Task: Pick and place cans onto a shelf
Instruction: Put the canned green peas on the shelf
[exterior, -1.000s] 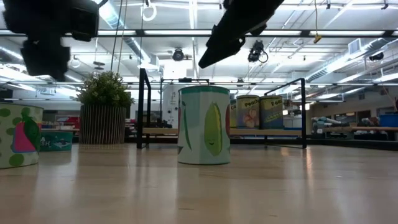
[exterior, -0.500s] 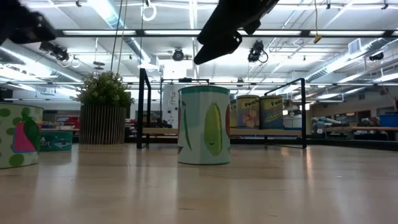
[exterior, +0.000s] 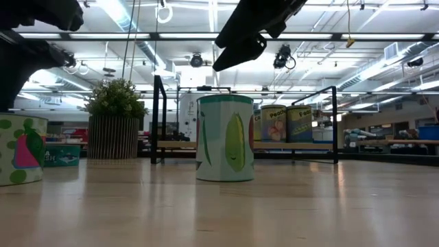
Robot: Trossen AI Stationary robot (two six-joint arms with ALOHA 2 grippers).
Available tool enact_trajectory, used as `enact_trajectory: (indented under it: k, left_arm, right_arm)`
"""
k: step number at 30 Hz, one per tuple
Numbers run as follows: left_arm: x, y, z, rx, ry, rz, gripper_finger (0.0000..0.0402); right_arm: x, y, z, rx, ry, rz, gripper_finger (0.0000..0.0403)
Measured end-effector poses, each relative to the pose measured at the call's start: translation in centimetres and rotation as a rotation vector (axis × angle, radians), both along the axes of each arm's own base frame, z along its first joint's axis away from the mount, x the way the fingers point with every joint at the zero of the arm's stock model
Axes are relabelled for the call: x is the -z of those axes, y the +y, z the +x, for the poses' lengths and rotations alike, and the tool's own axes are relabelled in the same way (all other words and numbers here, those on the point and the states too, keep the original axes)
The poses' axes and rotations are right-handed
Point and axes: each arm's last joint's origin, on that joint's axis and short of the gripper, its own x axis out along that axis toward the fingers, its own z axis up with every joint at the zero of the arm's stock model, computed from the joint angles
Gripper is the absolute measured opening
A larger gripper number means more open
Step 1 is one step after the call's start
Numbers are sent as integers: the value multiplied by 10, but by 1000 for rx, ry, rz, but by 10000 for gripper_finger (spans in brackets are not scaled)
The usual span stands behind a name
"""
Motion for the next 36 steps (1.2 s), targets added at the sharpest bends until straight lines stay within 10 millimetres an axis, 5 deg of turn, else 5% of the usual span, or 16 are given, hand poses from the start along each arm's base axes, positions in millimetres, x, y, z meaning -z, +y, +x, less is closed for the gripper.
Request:
enact_trajectory:
  k: [16, 36]
  left_arm:
    - [16, 5, 20, -91, -166, -19, 355]
    - [43, 9, 31, -147, -37, -24, 336]
  right_arm:
    - [-1, -1, 1, 23, -10, 17, 394]
    - [-2, -2, 2, 31, -21, 24, 394]
